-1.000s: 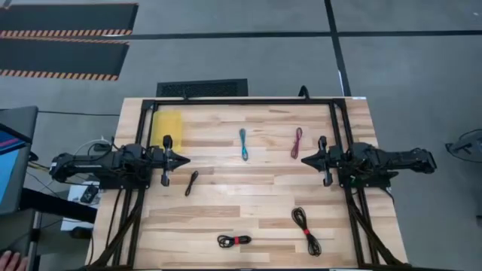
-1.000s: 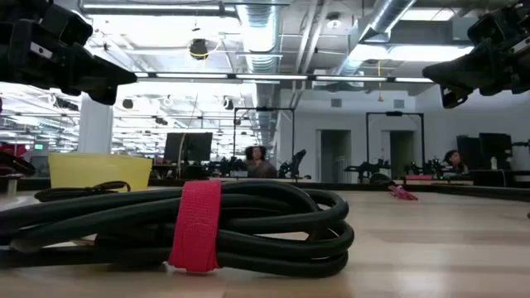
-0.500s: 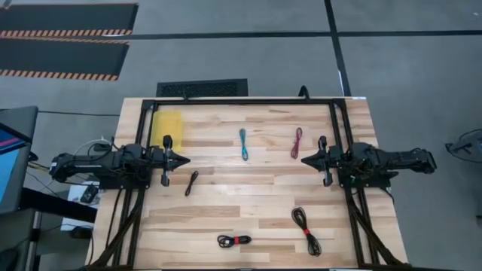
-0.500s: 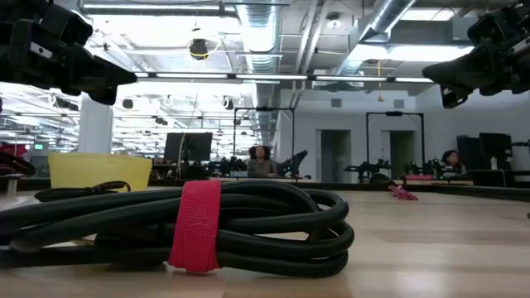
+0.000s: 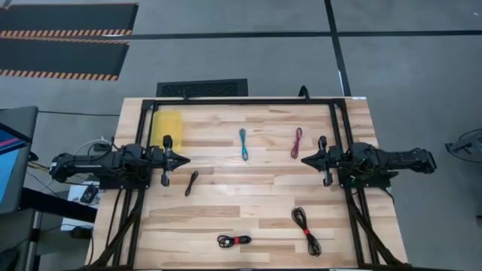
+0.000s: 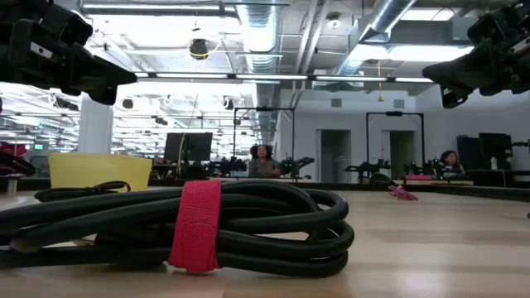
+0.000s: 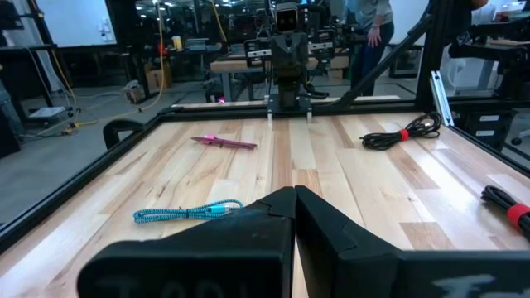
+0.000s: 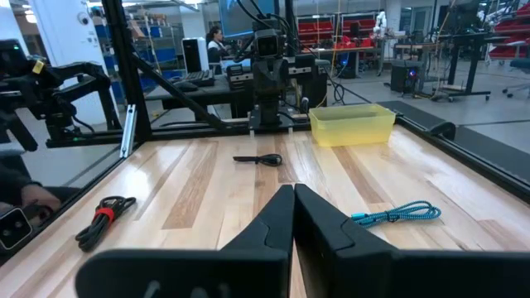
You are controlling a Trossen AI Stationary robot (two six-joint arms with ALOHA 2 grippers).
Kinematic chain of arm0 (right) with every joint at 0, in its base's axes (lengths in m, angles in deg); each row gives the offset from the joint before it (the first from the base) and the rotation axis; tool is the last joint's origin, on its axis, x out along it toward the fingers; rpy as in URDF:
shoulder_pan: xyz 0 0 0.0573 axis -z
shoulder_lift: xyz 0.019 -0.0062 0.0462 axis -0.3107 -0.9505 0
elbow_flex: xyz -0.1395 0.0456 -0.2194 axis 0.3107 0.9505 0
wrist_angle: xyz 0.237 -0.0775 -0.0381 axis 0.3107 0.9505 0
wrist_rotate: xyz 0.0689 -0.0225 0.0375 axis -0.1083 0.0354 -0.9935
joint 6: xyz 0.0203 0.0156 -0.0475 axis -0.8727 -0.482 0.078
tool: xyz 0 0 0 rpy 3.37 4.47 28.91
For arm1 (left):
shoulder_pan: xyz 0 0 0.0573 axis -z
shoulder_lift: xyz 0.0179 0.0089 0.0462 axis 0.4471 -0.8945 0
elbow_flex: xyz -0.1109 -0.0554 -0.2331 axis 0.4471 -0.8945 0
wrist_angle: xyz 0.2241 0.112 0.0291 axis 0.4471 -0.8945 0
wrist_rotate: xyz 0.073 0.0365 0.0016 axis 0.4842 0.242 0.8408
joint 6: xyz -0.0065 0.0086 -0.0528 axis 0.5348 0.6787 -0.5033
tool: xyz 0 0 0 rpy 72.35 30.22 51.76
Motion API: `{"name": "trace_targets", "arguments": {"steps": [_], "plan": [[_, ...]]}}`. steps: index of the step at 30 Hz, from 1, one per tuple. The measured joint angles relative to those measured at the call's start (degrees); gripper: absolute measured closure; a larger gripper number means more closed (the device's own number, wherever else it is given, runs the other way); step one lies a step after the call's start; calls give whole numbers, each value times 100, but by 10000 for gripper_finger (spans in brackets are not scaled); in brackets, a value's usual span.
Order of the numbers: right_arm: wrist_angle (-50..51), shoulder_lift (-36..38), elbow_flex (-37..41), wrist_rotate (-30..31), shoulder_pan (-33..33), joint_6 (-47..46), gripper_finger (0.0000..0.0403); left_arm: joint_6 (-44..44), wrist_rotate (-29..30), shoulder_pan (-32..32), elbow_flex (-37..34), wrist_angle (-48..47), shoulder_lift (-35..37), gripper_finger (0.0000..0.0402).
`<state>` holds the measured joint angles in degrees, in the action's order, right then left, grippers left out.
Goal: Pick and place USB-C Cables
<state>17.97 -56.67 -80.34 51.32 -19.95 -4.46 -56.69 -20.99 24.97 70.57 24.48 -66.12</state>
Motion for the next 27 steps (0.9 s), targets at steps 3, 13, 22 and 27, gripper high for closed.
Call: {"name": "trace_targets", "arguments": {"steps": [3, 13, 22, 27], "plan": [[0, 0, 2, 2, 1, 0, 369, 0, 0, 0, 2, 2, 1, 401], [0, 0, 1, 2, 0, 0, 369, 0, 0, 1, 1, 1, 1, 401], [2, -1, 1, 0, 0, 0, 369, 1241, 184, 0, 0, 41, 2, 401], [0, 0, 2, 2, 0, -2, 369, 1290, 188, 0, 0, 42, 2, 401]]}}
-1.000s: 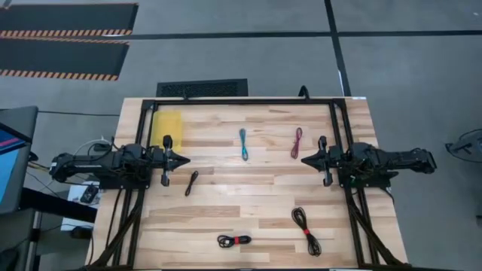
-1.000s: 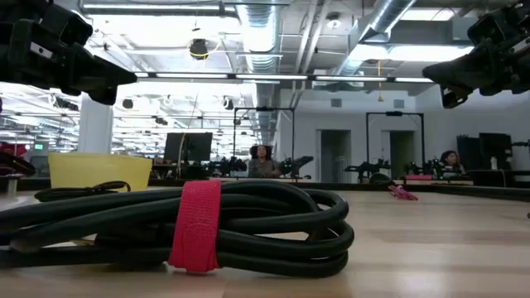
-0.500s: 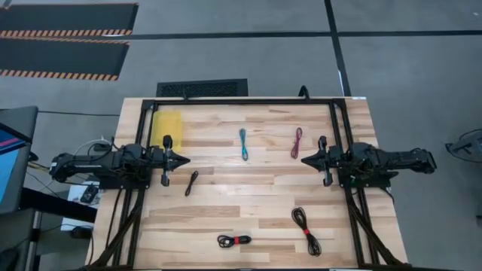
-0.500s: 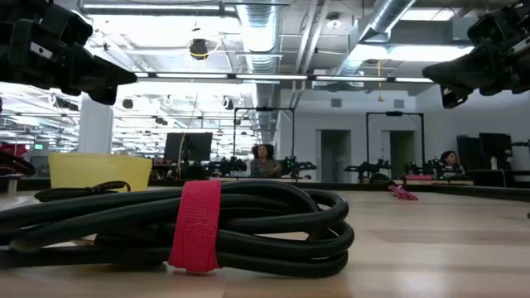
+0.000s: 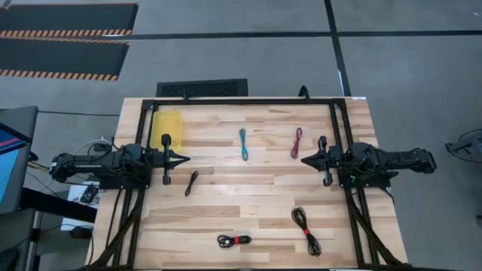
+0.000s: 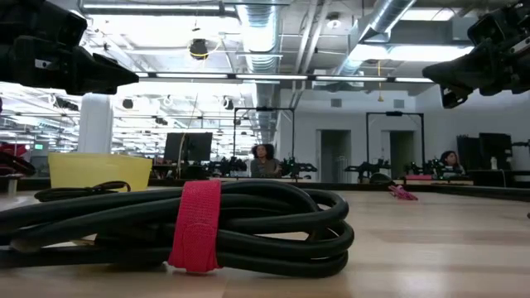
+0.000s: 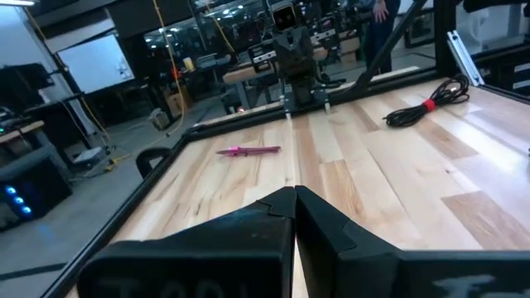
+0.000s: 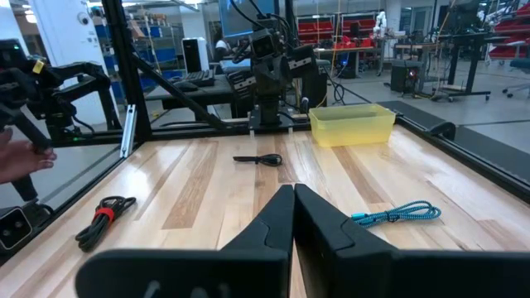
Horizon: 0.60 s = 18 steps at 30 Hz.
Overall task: Pick and place USB-C Cables
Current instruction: Put the pink USB cable into the yellow bin
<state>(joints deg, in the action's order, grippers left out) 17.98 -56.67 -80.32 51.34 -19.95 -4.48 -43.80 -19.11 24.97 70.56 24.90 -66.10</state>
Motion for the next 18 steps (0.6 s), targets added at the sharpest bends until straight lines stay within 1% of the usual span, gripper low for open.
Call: {"name": "trace_targets", "arguments": {"steps": [5, 7, 12, 18], "plan": [[2, 0, -2, 0, 2, 0, 369, 168, 15, 2, 0, 3, 0, 401], [2, 0, 0, 0, 0, 2, 369, 166, 105, 1, -4, 66, 0, 401], [2, 0, -1, 0, 13, 0, 369, 125, 551, -2, -7, 796, 4, 401], [0, -2, -2, 0, 13, 2, 369, -44, 575, -2, -7, 1335, 4, 401]]}}
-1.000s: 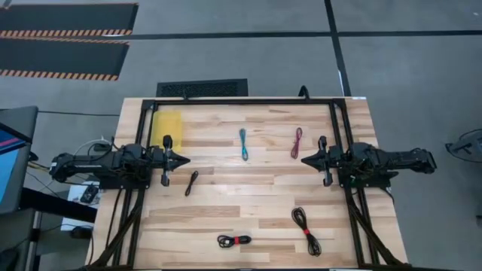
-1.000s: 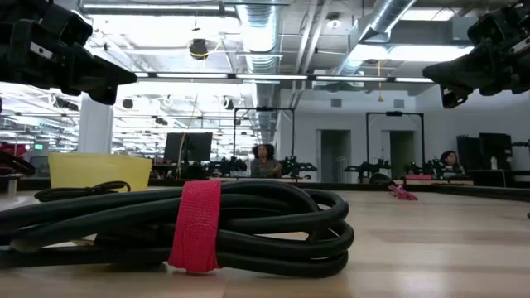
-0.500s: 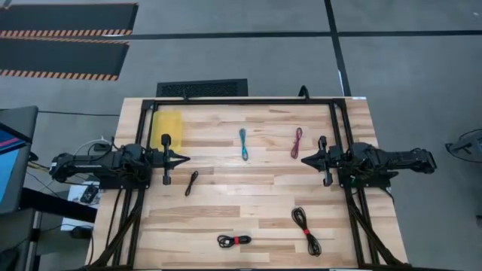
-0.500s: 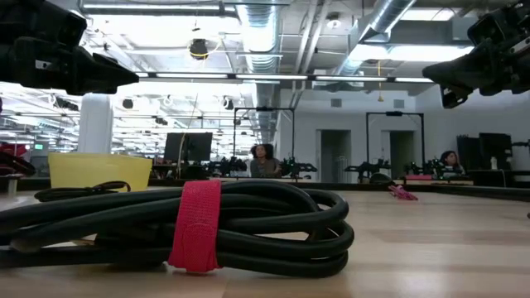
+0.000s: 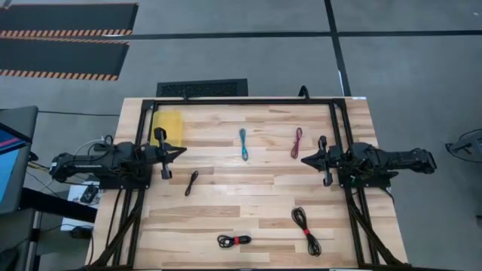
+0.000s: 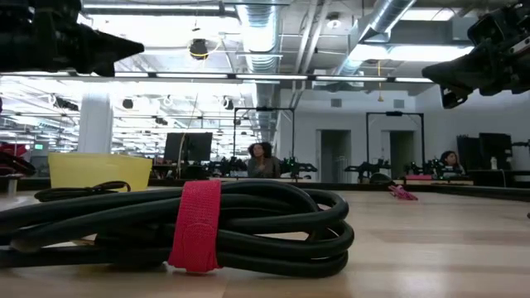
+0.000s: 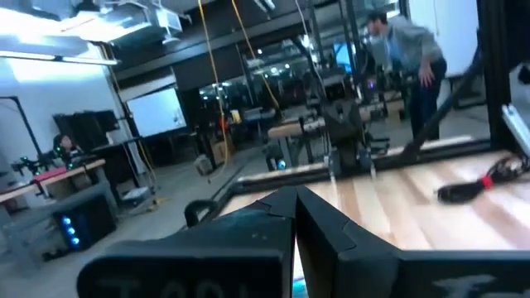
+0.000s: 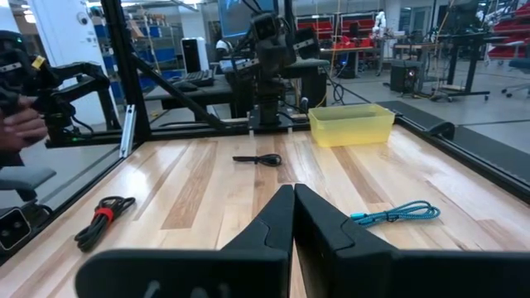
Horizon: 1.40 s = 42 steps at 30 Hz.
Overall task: Pick and place USB-C Cables
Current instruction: Put the pink USB cable into the yellow bin
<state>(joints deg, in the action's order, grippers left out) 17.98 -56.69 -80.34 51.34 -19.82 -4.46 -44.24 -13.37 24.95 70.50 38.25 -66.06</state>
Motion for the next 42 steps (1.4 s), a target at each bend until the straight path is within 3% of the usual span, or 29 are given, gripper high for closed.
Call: {"name": "trace_targets", "arguments": {"steps": [5, 10, 14, 17, 21, 24, 29, 42], "plan": [[-248, 0, 11, 15, 0, -105, 369, -315, -41, 0, 2, 288, 1, 401], [-680, 11, 13, 25, -4, -912, 369, -651, 16, 1, 1, 297, -4, 401], [-781, 11, 13, 331, -2, -741, 369, -347, 439, 0, -58, 341, -4, 401], [-794, 11, 13, 743, 0, -740, 369, -232, 902, 0, -66, 164, -4, 401], [-889, 11, 13, 1729, -2, -773, 369, -183, 1329, 0, -67, -166, -4, 393], [-934, 11, 49, 2411, 0, -1374, 369, -32, 1520, 0, -68, -218, -4, 389], [-707, -230, 118, 2361, -10, -1842, 369, 165, 1523, -59, -70, -159, -4, 388], [-1304, -1108, 127, 2253, 109, -1094, 369, -493, 1314, -540, -83, -833, -6, 388]]}}
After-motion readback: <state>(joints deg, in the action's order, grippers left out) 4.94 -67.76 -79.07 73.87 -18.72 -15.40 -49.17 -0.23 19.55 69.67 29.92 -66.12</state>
